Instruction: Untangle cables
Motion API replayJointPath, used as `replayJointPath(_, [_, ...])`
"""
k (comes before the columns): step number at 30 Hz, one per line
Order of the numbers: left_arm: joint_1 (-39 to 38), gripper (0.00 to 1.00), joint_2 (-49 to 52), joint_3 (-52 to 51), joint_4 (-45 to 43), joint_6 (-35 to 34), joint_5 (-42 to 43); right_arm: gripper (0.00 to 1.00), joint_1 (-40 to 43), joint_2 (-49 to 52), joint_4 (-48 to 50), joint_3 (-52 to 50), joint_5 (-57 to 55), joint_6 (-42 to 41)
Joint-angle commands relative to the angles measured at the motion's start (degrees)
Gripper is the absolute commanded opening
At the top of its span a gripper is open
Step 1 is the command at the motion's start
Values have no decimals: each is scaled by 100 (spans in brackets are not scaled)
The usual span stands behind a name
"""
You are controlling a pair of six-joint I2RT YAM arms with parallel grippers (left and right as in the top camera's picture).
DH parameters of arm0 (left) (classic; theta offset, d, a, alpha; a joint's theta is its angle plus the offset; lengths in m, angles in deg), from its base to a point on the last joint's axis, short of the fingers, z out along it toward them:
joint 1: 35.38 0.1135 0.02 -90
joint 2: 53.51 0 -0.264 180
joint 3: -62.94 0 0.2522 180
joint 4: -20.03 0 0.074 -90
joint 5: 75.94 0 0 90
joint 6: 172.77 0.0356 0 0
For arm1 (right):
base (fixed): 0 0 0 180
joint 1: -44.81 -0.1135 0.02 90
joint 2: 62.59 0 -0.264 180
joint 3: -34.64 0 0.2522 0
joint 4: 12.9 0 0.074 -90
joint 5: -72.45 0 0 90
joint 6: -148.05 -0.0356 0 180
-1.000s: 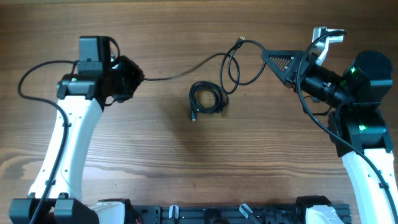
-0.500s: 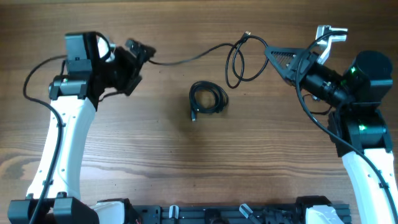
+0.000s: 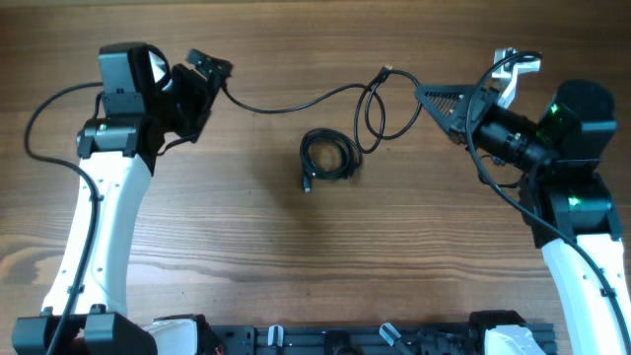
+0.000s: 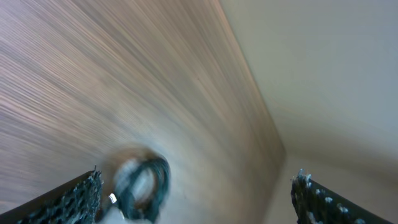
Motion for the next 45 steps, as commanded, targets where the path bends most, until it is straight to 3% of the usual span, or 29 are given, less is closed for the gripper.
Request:
replayJointPath(1, [142,100,-94,50,-299,-374,-1338,4,-24,13,-127,122,-251,138])
replayJointPath(4, [455,100,-94,50,-376,-649,-951,4,-24,13,-162,122,-254,420])
replayJointPath(5, [579,100,-83,50,-597,-739,365,4,-24,13,-227,122,-234,579])
replayJointPath(7, [616,100,-76,50,-1351,-839,2120,4,-24,13,-323,122,-160,841])
replayJointPath(9, [616,100,-76,50,-1825,-1209,2824,4,-24,13,-352,122,24,1036])
replayJointPath(12, [616,100,-76,50,-1956,-946,2769,4,-24,13,-282,122,326,1043])
replayJointPath(16, [601,100,-59,50,-3051,-1019,4374,4,-24,13,-221,122,586,1019])
replayJointPath(18, [562,100,-61,50,-4319,-1010,5965,4,-24,13,-356,122,22,826])
replayJointPath(21, [566,100,-61,50,-4369,-1211,6105,4,-22,11,-332,122,-1121,1071])
replayJointPath(22, [562,100,-61,50,-4356,-1226,6201,4,-22,11,-411,122,-2205,1237])
replayJointPath(24, [634,100,-50,50,-4317,-990,5880,4,-17,-13,-299,125,-2909,1193])
replayJointPath(29, [1034,100,-50,50,-1307,-634,2382,4,-17,-275,-278,125,-3692,1558])
replayJointPath(32, [979,100,-50,50,-1008,111,2524,4,-20,-278,118,125,-2500,1388])
replayJointPath(38, [389,100,-50,50,-1001,83,3154,4,-24,-278,1917,125,-992,48])
replayJointPath(43, [-433,100,-50,50,-1005,-1379,3180,4,-24,-278,2334,125,-289,-741])
replayJointPath(45, [-756,100,-50,50,-1014,-1574,3171,4,-24,-199,2557,125,-289,-767])
